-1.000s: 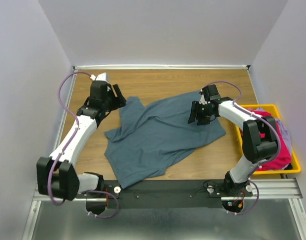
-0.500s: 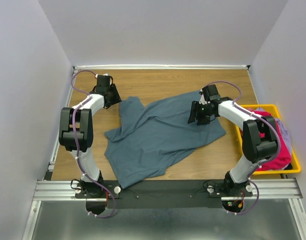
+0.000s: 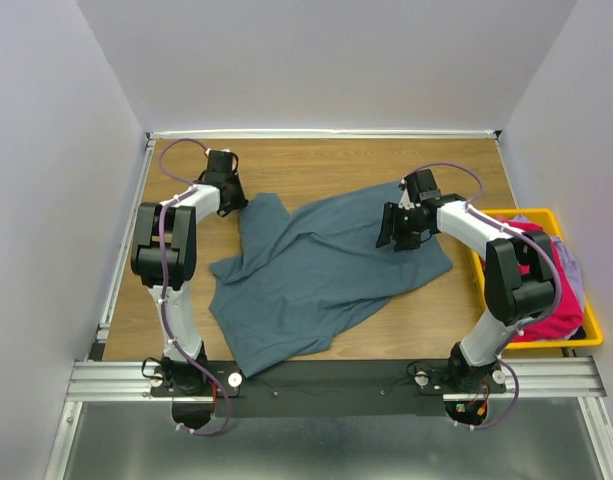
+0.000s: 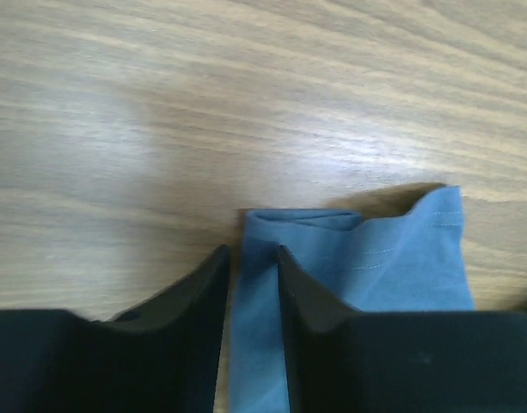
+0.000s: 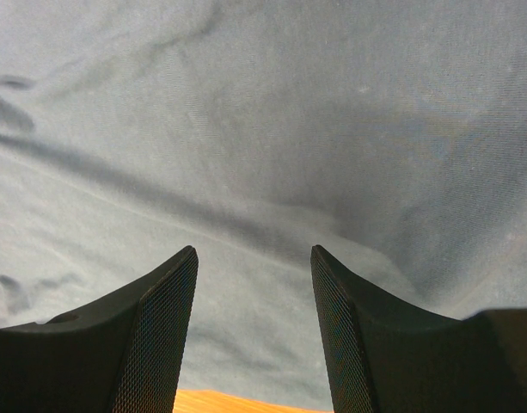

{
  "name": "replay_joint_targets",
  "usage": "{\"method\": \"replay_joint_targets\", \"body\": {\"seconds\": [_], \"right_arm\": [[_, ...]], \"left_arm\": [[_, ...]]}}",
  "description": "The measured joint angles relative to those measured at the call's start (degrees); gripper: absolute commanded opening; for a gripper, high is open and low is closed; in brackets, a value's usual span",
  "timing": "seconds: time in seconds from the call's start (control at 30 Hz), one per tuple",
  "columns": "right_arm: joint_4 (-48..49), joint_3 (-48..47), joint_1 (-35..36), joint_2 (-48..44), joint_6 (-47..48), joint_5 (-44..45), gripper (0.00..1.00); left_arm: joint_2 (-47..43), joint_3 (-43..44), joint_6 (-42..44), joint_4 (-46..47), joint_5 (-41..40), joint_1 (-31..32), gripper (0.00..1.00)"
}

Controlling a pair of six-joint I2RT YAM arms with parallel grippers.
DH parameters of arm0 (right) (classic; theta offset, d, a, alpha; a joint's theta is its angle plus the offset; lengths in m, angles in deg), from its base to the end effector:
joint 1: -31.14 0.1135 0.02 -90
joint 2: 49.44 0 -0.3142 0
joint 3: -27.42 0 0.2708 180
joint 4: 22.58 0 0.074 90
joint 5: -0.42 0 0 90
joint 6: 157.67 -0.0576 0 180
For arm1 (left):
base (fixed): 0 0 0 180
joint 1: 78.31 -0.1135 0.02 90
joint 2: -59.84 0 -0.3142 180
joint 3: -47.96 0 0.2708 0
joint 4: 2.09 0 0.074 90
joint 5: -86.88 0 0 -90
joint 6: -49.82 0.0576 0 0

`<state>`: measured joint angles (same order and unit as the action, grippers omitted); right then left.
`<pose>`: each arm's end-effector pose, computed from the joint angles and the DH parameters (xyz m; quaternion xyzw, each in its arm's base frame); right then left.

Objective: Fold and stack the t-shirts
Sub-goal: Flatten the tshirt out

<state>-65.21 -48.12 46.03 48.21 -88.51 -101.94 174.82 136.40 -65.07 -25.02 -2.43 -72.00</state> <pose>0.3528 0.1066 0.2052 0.0268 0.9700 0.1667 0.1747 0.4775 -0.0535 0.1773 -0.1494 0.9261 -0.0986 0.3321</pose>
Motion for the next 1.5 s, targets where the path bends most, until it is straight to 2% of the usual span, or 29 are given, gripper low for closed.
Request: {"method": "replay_joint_targets", "body": {"seconds": [0.03, 0.07, 0.1, 0.13, 0.3, 0.37, 0.43, 0.5, 0.53, 0.57, 0.6, 0.63, 0.67, 0.73, 0.83, 0.93, 1.03, 1.2, 1.33, 1.5], "right_arm": [[0.0, 0.0, 0.0, 0.2, 0.0, 0.0, 0.63], [0.0, 0.0, 0.0, 0.3, 0.0, 0.0, 0.63], [0.0, 0.0, 0.0, 0.5, 0.0, 0.0, 0.63], [0.0, 0.0, 0.0, 0.6, 0.0, 0.0, 0.63], [0.0, 0.0, 0.0, 1.1, 0.0, 0.0, 0.63], [0.0, -0.1, 0.0, 1.2, 0.0, 0.0, 0.63], [0.0, -0.4, 0.0, 1.2, 0.0, 0.0, 0.63], [0.0, -0.9, 0.0, 1.2, 0.2, 0.0, 0.63], [0.0, -1.0, 0.0, 1.2, 0.3, 0.0, 0.63], [0.0, -1.2, 0.0, 1.2, 0.4, 0.0, 0.63], [0.0, -1.2, 0.0, 1.2, 0.4, 0.0, 0.63], [0.0, -1.2, 0.0, 1.2, 0.4, 0.0, 0.63], [0.0, -1.2, 0.0, 1.2, 0.4, 0.0, 0.63], [0.0, -1.4, 0.0, 1.2, 0.5, 0.0, 0.63], [0.0, -1.6, 0.0, 1.2, 0.8, 0.0, 0.63], [0.0, -1.7, 0.0, 1.2, 1.0, 0.0, 0.63], [0.0, -1.9, 0.0, 1.2, 1.0, 0.0, 0.63], [0.0, -2.1, 0.0, 1.5, 1.0, 0.0, 0.63], [0.0, -2.1, 0.0, 2.0, 1.0, -0.1, 0.63], [0.0, -2.1, 0.0, 2.1, 1.0, -0.2, 0.63]], "left_arm": [[0.2, 0.3, 0.3, 0.0, -0.2, 0.3, 0.24], [0.4, 0.6, 0.4, 0.0, -0.4, 0.7, 0.15], [0.7, 0.9, 0.5, 0.1, -1.0, 1.2, 0.1], [0.8, 1.0, 0.7, 0.2, -1.4, 1.8, 0.0], [0.9, 2.1, 1.3, -1.8, -4.8, 3.5, 0.0], [0.7, 3.5, 1.7, -5.0, -9.6, 4.0, 0.0], [-0.4, 5.0, 3.4, -8.5, -17.8, 5.1, 0.0], [-3.4, 6.0, 6.0, -11.0, -27.6, 6.7, 0.15], [-5.0, 6.8, 8.1, -12.3, -33.6, 7.8, 0.4], [-6.7, 7.8, 9.5, -12.9, -37.4, 9.3, 0.56], [-8.1, 8.9, 10.4, -13.2, -40.4, 10.5, 0.68], [-9.2, 9.6, 11.0, -13.2, -42.8, 11.2, 0.74], [-10.5, 10.3, 11.6, -13.2, -44.7, 12.4, 0.85], [-12.6, 10.6, 12.6, -12.8, -46.3, 13.6, 0.86], [-14.5, 9.2, 12.3, -11.6, -45.7, 13.6, 0.86], [-15.3, 5.7, 10.1, -10.6, -40.8, 11.9, 0.83], [-15.3, 1.7, 6.7, -9.8, -32.1, 10.0, 0.72], [-15.2, -2.9, 2.7, -7.5, -20.7, 8.7, 0.66], [-11.4, -1.4, 0.9, -3.8, -13.6, 9.2, 0.65], [-4.6, 1.5, -1.1, -2.6, -10.4, 9.5, 0.66]]}}
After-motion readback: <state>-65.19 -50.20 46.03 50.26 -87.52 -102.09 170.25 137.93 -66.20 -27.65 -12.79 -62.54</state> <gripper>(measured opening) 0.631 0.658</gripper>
